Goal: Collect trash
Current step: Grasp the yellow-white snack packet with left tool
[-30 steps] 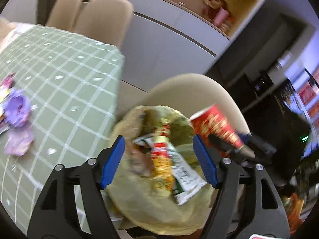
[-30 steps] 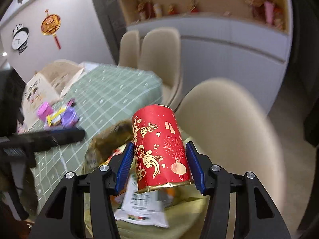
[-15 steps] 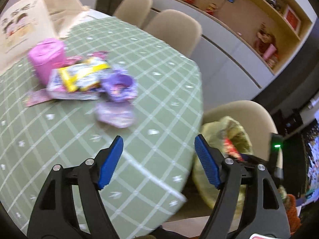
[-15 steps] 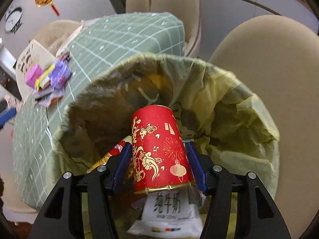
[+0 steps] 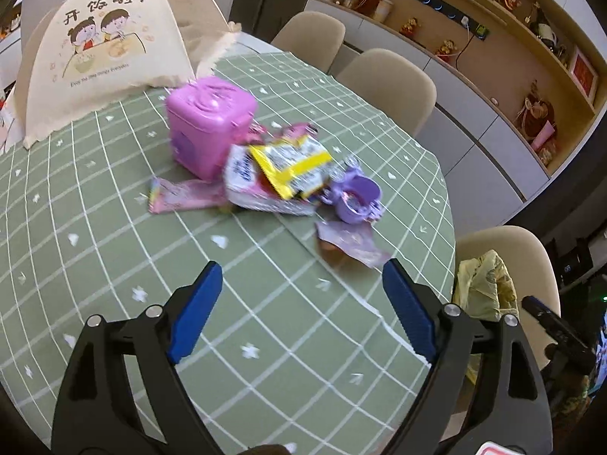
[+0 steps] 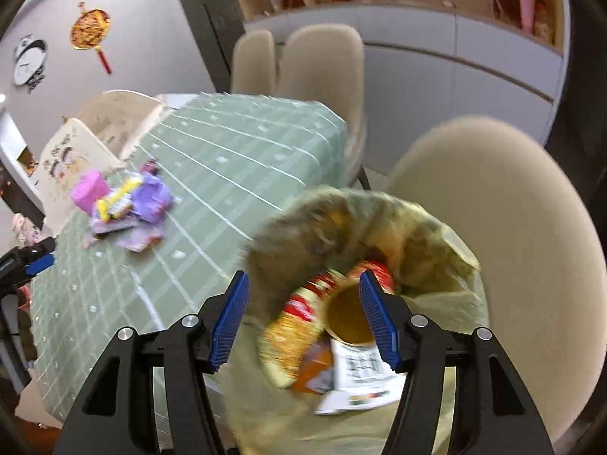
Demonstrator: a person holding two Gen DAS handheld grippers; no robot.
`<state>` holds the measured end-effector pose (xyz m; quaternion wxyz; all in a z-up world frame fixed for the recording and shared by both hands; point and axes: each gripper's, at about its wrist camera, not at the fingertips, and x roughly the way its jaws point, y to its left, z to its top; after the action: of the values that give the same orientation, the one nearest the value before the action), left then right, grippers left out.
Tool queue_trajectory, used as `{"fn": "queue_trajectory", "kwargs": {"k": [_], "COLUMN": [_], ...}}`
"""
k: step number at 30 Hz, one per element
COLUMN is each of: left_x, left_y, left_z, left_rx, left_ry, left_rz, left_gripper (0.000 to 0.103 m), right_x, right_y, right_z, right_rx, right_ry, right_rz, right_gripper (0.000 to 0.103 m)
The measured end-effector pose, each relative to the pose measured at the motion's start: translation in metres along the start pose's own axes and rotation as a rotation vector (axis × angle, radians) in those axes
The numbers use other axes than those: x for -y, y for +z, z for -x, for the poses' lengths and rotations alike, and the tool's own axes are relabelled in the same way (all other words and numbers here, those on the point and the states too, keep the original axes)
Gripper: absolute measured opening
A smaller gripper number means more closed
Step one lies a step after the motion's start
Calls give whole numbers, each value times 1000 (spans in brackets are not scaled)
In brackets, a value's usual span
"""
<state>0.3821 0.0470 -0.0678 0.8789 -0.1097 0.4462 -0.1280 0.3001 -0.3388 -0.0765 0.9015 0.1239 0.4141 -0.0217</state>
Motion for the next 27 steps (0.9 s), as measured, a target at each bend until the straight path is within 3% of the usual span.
{"fn": "queue_trajectory", "kwargs": {"k": [5,9,12,17,21,27], "left_x": [-28,-40,-31,4,14,21], "left_y": [8,19,30,56,74,76], "left_z": [3,-6,-16,-53,-100,-133], "left_rx": [7,5,34,34,-34,-76], "left_ry": [-20,-58,-109,-139,-93,-6], "left_rz": [1,-21,-118,-372,-461,-555], "left_gripper": [83,83,83,83,83,76], "right_x": [-46,-73,-92,-109,-117,-118], "right_y": [13,21,25,27,23,25], "right_z": [8,5,-12,-34,-49,-80], "right_rx": [73,90,54,49,46,6], "right_ry": [59,164,167,115,70,98], "right_rz": [34,15,19,56,120,122], "right_gripper": [57,57,57,57,57,57]}}
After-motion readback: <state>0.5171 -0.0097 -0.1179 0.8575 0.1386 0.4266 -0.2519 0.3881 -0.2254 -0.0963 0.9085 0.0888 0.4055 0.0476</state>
